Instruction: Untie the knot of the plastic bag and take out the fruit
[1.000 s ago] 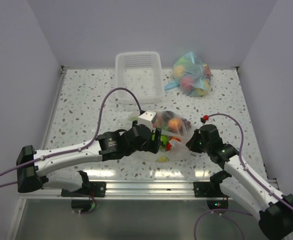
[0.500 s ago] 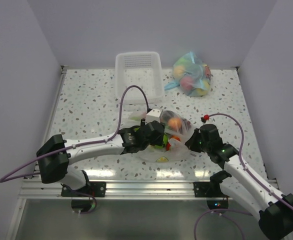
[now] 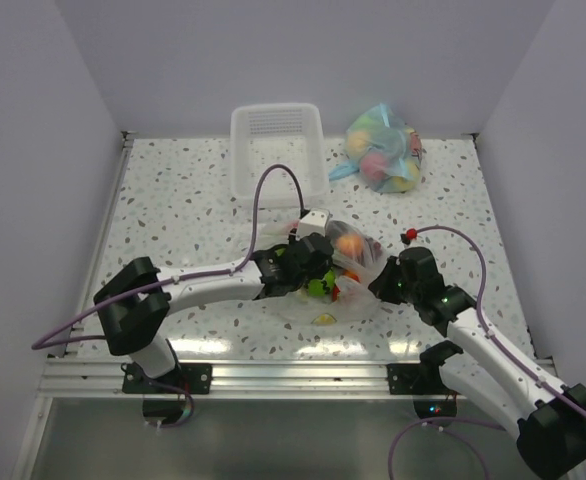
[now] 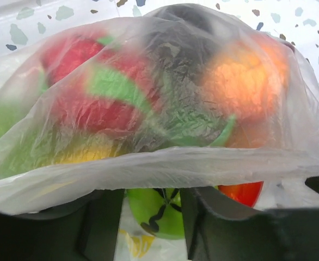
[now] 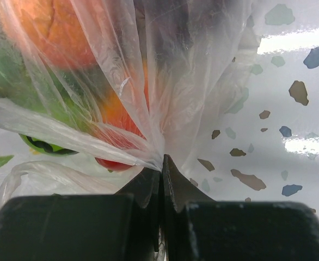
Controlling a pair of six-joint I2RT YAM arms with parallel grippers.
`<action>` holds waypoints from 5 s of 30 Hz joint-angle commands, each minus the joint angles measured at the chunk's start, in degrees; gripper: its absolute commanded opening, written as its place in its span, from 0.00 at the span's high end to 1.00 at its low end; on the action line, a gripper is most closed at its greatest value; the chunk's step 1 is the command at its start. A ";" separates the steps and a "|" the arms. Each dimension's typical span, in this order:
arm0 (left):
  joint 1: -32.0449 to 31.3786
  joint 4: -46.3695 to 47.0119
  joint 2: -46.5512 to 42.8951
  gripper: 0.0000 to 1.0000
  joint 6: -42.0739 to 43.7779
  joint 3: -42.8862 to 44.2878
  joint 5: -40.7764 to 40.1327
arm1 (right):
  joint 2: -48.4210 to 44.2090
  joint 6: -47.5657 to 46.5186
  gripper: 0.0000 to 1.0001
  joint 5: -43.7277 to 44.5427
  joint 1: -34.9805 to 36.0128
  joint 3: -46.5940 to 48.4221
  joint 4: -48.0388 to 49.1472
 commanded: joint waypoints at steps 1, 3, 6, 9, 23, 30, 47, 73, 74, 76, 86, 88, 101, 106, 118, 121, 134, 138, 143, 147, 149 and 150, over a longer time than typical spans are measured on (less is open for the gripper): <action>0.48 4.92 2.43 0.58 3.00 3.01 -1.71 | -0.47 0.44 1.00 0.06 0.04 2.34 0.20; 0.48 4.75 2.70 0.65 3.09 3.10 -1.19 | -0.73 0.44 1.00 0.23 0.04 2.26 -0.06; 0.39 4.57 2.00 0.80 3.01 2.40 0.92 | -0.82 0.18 1.00 0.85 0.04 2.69 -0.42; 0.48 3.43 0.42 0.99 3.01 1.35 2.59 | -0.56 -0.17 1.00 1.38 0.04 3.22 -0.77; -0.31 -4.92 -13.90 1.00 12.31 -2.70 15.86 | 1.28 -2.28 1.00 3.92 0.04 6.47 -2.08; -0.05 -10.98 -17.77 1.00 20.84 5.55 21.76 | 1.55 -2.46 1.00 4.01 0.13 5.77 -1.91; 22.79 -7.23 -3.20 1.00 20.15 37.47 9.98 | -1.97 -2.46 1.00 2.87 0.13 5.07 -4.20; 37.22 7.20 25.13 0.54 21.72 40.03 12.18 | -0.91 -6.59 1.00 1.81 0.04 8.58 -7.53; 37.22 7.56 23.98 0.48 21.90 38.97 12.09 | -1.00 -6.68 1.00 2.16 0.04 8.76 -7.71; 37.04 7.74 20.12 0.29 22.51 35.91 12.18 | -1.18 -7.29 1.00 2.52 0.04 9.20 -7.97; 30.91 0.01 -0.80 0.00 24.88 22.98 13.76 | -0.65 -9.93 1.00 4.19 0.13 11.31 -8.94; 28.18 -3.66 -5.11 0.00 25.94 20.69 12.71 | -0.47 -10.80 1.00 4.28 0.04 11.31 -9.03; 0.67 -24.07 -16.90 0.02 20.32 13.91 9.36 | -1.61 -9.49 1.00 3.40 0.13 6.92 -7.54; -4.52 -27.86 -11.37 0.05 20.58 11.80 7.26 | -1.97 -9.31 1.00 3.22 0.04 6.47 -7.36; -2.34 -22.95 1.20 0.11 28.49 11.63 2.86 | -2.23 -9.05 1.00 2.96 0.04 6.65 -8.24; -0.67 -20.05 2.70 0.11 30.34 9.52 3.56 | -2.32 -9.05 1.00 2.96 0.04 6.65 -8.50; 5.31 -8.27 5.86 0.07 33.68 2.49 8.12 | -1.79 -9.05 1.00 3.40 0.04 6.21 -8.42; 5.23 -6.24 6.22 0.07 32.28 -0.67 9.19 | -1.09 -8.96 1.00 3.13 0.04 6.12 -8.06; 5.40 -3.78 5.16 0.08 29.55 -4.19 9.10 | -0.30 -8.70 1.00 2.70 0.04 5.60 -6.92; 5.49 -1.76 3.67 0.09 27.71 -4.37 9.10 | 0.23 -8.61 1.00 2.43 0.04 5.51 -6.31; 5.49 -0.36 2.80 0.10 26.91 -4.46 9.10 | 0.23 -8.52 1.00 2.34 0.13 5.68 -6.22; 5.49 0.17 2.70 0.10 26.65 -4.37 8.93 | 0.23 -8.52 1.00 2.43 0.13 5.68 -6.22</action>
